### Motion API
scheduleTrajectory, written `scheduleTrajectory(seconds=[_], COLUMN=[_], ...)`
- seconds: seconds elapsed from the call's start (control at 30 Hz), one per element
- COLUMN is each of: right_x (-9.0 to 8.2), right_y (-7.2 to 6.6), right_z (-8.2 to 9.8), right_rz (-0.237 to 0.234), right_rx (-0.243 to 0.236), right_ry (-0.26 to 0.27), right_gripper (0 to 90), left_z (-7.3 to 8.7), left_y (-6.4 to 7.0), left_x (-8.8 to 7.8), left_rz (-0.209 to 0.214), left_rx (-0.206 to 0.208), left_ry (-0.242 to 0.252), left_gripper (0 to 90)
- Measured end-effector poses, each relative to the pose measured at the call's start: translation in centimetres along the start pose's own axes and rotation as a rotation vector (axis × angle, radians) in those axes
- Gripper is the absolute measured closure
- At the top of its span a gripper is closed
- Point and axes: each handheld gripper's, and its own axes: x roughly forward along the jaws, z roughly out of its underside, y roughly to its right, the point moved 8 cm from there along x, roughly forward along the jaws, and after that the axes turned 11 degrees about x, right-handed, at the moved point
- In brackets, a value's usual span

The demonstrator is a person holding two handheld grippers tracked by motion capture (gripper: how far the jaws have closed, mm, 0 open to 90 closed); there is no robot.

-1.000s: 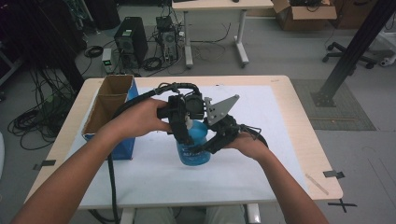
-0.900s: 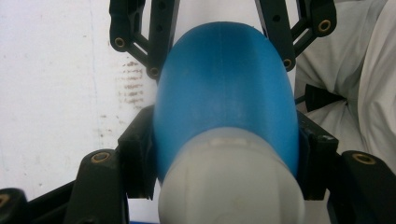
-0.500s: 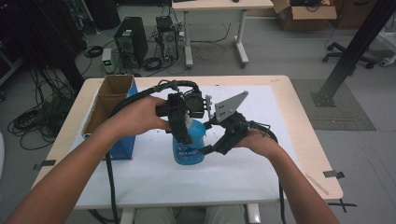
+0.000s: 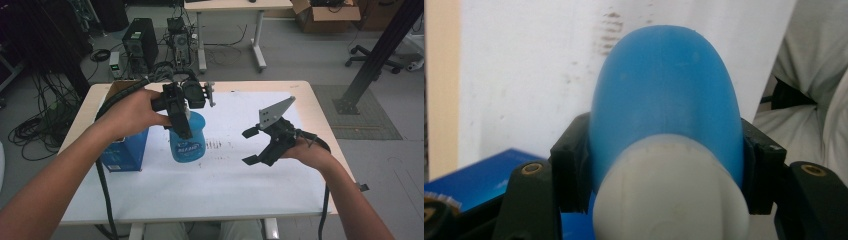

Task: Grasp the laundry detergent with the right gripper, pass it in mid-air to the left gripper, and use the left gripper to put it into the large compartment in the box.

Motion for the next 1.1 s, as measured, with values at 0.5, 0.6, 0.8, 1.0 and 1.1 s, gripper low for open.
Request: scheduleTrajectory(seconds=[0.5, 0.6, 0.8, 1.0, 1.1], right_x=[-5.9, -6.5, -7.8, -9.0, -9.3], right_y=[1.4, 1.6, 1.7, 1.9, 2.0], right_z=[3.2, 4.1, 5.5, 6.4, 6.9], right_rz=[0.177, 0.209, 0.241, 0.265, 0.266], right_rx=[0.056, 0.070, 0.095, 0.116, 0.130], right_ry=[-0.159, -0.208, -0.285, -0.299, -0.312], right_gripper=[9.8, 9.3, 6.7, 6.4, 6.4], left_z=[2.6, 3.3, 4.8, 6.7, 7.6], left_y=[-3.9, -4.8, -6.0, -7.0, -7.4], left_x=[-4.2, -5.1, -6.6, -7.3, -7.6], left_rz=[-0.107, -0.129, -0.141, -0.151, -0.165], left_rx=[-0.281, -0.350, -0.469, -0.572, -0.617], left_ry=[-0.055, -0.059, -0.044, -0.041, -0.053], left_gripper=[38.0, 38.0, 38.0, 38.1, 38.1])
